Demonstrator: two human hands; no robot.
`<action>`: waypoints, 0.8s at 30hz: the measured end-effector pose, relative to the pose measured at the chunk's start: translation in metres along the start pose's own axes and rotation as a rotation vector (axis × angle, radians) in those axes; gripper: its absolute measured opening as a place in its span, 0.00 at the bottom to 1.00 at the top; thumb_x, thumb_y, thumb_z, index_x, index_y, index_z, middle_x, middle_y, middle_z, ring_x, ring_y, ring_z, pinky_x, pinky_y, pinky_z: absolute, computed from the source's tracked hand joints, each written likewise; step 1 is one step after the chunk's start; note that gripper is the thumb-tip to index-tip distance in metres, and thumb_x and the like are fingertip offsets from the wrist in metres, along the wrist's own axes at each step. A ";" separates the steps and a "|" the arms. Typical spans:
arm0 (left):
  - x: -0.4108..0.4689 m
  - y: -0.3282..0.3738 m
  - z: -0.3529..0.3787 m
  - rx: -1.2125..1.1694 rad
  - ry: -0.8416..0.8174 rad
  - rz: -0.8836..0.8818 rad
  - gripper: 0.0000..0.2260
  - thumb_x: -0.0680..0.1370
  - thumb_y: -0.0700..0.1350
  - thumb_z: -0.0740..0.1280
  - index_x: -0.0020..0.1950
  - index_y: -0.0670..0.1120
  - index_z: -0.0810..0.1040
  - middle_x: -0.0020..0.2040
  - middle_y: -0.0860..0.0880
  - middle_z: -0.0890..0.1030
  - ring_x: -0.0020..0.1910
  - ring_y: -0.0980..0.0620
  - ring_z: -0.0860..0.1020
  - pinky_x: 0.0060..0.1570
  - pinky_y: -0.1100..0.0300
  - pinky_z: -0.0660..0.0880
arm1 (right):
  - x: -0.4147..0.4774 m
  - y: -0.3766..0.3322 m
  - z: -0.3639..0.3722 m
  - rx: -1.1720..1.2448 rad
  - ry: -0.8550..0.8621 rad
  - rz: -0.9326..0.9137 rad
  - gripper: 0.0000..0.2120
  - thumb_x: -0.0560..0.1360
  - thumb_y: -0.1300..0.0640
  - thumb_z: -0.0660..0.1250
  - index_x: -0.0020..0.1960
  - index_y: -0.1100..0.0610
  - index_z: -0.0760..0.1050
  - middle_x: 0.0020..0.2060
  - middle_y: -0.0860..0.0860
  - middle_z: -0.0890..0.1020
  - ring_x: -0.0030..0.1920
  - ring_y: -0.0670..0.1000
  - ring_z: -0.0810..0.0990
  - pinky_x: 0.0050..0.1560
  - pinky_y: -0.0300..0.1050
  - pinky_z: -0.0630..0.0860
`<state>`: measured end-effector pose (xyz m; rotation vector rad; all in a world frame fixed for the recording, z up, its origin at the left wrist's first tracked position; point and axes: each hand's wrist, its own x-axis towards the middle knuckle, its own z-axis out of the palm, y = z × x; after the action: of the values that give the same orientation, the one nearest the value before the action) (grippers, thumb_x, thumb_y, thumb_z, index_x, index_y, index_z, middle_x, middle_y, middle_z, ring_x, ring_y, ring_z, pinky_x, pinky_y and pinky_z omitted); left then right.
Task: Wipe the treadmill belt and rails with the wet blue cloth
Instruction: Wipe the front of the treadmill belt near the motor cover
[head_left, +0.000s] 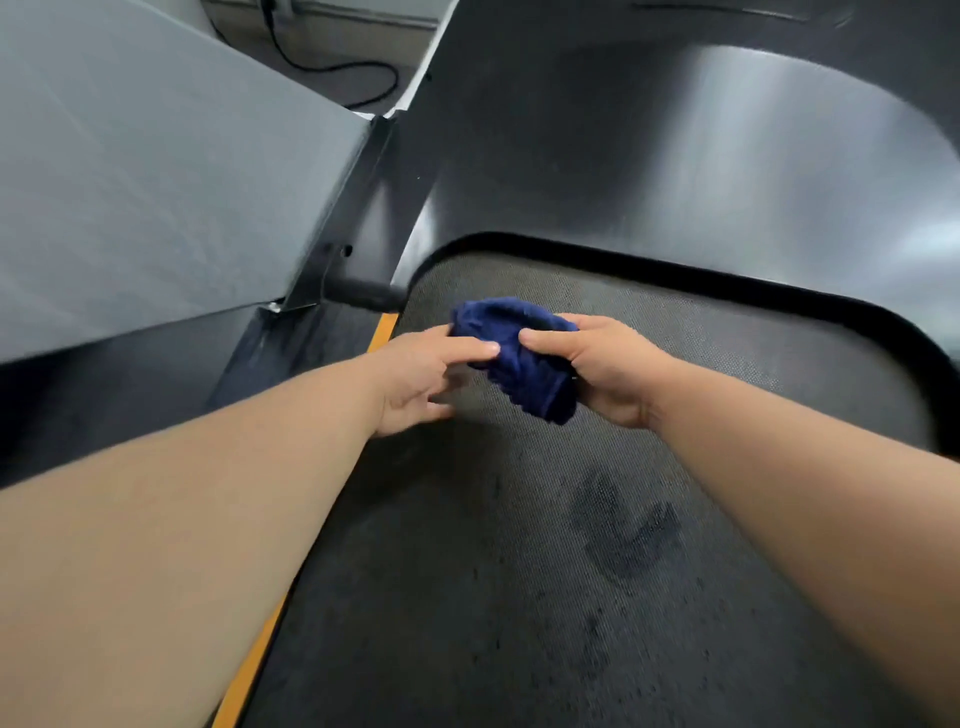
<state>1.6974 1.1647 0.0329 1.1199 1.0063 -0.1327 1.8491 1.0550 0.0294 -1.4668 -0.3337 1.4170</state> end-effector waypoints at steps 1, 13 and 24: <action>-0.002 0.003 0.001 -0.114 -0.056 0.040 0.27 0.70 0.45 0.73 0.68 0.53 0.70 0.58 0.53 0.79 0.58 0.51 0.75 0.51 0.54 0.71 | -0.006 -0.006 0.003 0.064 -0.047 0.010 0.10 0.77 0.66 0.63 0.57 0.62 0.76 0.50 0.61 0.82 0.49 0.57 0.81 0.56 0.54 0.77; -0.080 0.062 0.020 -0.047 -0.248 0.123 0.10 0.78 0.43 0.64 0.58 0.51 0.77 0.52 0.49 0.83 0.48 0.52 0.80 0.45 0.57 0.76 | -0.121 -0.093 0.007 -0.316 0.294 -0.024 0.26 0.72 0.67 0.70 0.63 0.46 0.68 0.54 0.59 0.79 0.45 0.57 0.83 0.38 0.48 0.80; -0.059 0.077 0.032 0.771 0.044 0.275 0.10 0.71 0.39 0.73 0.48 0.51 0.80 0.45 0.49 0.83 0.46 0.51 0.80 0.45 0.63 0.76 | -0.083 -0.076 -0.009 -1.046 0.075 -0.093 0.10 0.66 0.57 0.75 0.47 0.53 0.82 0.38 0.51 0.82 0.36 0.50 0.78 0.34 0.37 0.73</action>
<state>1.7254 1.1538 0.1309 1.9591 0.8400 -0.2891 1.8679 1.0205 0.1352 -2.2671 -1.2008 1.1242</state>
